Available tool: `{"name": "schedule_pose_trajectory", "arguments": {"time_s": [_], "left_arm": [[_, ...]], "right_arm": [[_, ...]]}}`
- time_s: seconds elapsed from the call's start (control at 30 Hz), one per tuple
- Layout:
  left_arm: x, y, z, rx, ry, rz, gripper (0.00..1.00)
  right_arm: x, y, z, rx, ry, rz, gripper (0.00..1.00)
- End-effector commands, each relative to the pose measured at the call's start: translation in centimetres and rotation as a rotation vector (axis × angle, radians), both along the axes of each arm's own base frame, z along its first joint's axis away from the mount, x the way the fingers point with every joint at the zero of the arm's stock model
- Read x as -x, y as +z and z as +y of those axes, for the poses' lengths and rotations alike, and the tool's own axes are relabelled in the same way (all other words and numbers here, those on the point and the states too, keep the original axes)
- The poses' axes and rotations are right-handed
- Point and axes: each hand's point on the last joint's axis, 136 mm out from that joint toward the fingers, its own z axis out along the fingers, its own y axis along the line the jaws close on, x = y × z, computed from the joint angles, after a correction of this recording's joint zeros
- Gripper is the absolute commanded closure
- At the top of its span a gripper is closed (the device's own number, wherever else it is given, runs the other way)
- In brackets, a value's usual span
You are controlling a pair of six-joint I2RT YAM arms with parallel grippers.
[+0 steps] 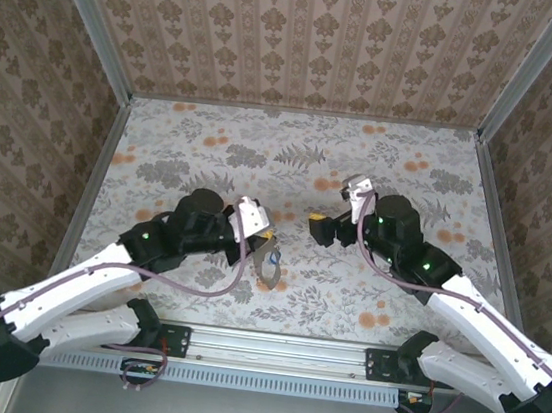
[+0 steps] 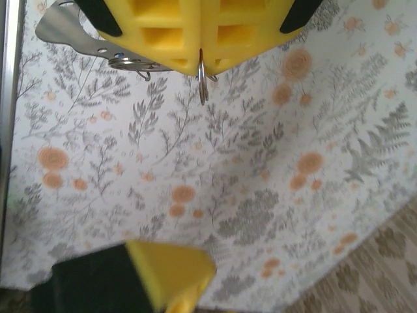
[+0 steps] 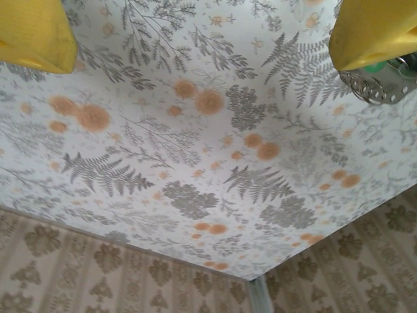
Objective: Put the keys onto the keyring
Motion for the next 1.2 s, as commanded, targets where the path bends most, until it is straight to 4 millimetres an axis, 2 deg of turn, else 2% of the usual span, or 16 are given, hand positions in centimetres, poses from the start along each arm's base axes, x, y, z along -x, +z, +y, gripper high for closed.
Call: {"name": "schedule_pose_trajectory", "arguments": {"time_s": [0.0, 0.13, 0.23, 0.33, 0.47, 0.67, 0.77, 0.83, 0.9, 1.03, 1.13, 1.17], "left_arm": [[-1.6, -0.2, -1.1, 0.006, 0.052, 0.020, 1.00], [-3.6, -2.4, -2.7, -0.031, 0.089, 0.057, 1.00], [-5.2, -4.2, -4.0, -0.061, 0.113, 0.080, 1.00], [-6.7, -5.6, -5.0, -0.097, 0.144, 0.097, 1.00], [-8.2, -7.4, -6.3, -0.110, 0.160, 0.149, 1.00], [-10.2, -11.3, -7.9, -0.131, 0.175, 0.313, 1.00], [-10.8, -12.7, -8.0, -0.124, 0.184, 0.399, 1.00], [-11.0, -12.8, -8.0, -0.114, 0.192, 0.422, 1.00], [-11.0, -12.0, -7.9, -0.108, 0.191, 0.418, 0.93], [-10.3, -8.2, -7.0, -0.082, 0.182, 0.370, 0.74], [-9.8, -5.5, -5.2, -0.078, 0.207, 0.326, 0.60], [-9.8, -4.8, -4.3, -0.075, 0.233, 0.310, 0.52]], "right_arm": [[-0.5, 2.5, -2.0, -0.101, -0.094, -0.079, 0.00], [-0.1, 3.5, -4.6, -0.126, -0.183, -0.151, 0.00], [0.2, 3.6, -6.3, -0.129, -0.234, -0.190, 0.00], [-0.3, 2.3, -7.6, -0.104, -0.290, -0.162, 0.00], [-1.0, 0.7, -8.2, -0.115, -0.312, -0.108, 0.00], [-2.2, -1.7, -9.8, -0.110, -0.379, -0.027, 0.00], [-2.3, -2.1, -9.5, -0.122, -0.354, -0.016, 0.00], [-2.2, -2.0, -9.1, -0.139, -0.331, -0.035, 0.00], [-2.3, -2.0, -9.2, -0.150, -0.337, -0.061, 0.00], [-2.3, -1.3, -10.0, -0.138, -0.369, -0.105, 0.00], [-2.6, -1.0, -11.3, -0.106, -0.435, -0.116, 0.00], [-2.6, -0.7, -11.7, -0.098, -0.457, -0.119, 0.00]]}}
